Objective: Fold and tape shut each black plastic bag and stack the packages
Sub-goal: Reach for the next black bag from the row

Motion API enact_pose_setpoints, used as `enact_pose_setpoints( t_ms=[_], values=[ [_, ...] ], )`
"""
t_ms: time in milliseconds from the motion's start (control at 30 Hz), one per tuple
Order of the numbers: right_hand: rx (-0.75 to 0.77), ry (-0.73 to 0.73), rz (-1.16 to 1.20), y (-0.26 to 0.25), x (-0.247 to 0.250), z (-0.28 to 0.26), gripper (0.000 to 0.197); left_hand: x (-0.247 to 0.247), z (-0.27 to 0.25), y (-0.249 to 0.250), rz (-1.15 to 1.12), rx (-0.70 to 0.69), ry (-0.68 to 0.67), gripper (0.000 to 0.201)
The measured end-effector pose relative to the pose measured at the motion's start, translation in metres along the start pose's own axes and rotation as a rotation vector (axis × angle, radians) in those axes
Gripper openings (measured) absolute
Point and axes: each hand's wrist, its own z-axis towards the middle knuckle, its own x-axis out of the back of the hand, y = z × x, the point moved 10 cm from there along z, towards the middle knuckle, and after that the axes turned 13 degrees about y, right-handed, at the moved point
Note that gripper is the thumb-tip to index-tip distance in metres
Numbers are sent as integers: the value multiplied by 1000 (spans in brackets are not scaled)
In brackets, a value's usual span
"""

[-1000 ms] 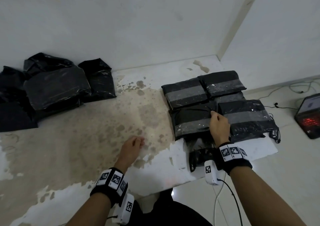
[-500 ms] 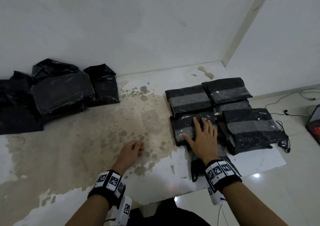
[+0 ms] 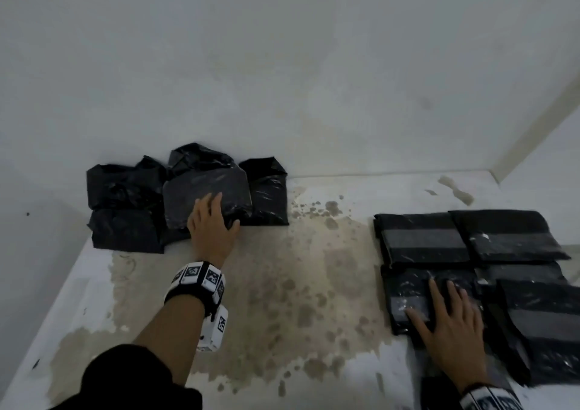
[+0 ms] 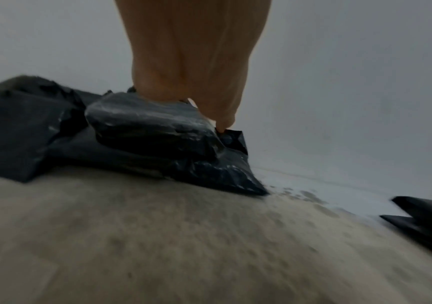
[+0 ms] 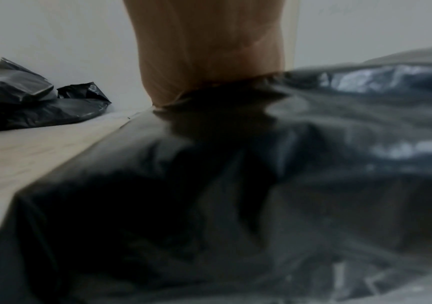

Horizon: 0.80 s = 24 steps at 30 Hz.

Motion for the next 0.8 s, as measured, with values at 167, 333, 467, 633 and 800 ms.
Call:
enact_pose_setpoints(
  t_ms=[167, 333, 467, 633, 800],
  values=[
    [-68, 112, 35, -2, 11, 0, 102, -40, 28, -32, 330, -128, -274, 107],
    [-76, 251, 53, -15, 29, 2, 93, -43, 50, -35, 306, -203, -154, 96],
    [-77, 311, 33, -16, 28, 6, 86, -46, 63, -34, 418, -305, -169, 104],
    [-83, 358, 29, -16, 25, 6, 84, -57, 75, -40, 487, -321, -279, 94],
    [-73, 329, 26, -18, 29, 4, 94, -49, 70, -32, 523, -415, -254, 76]
  ],
)
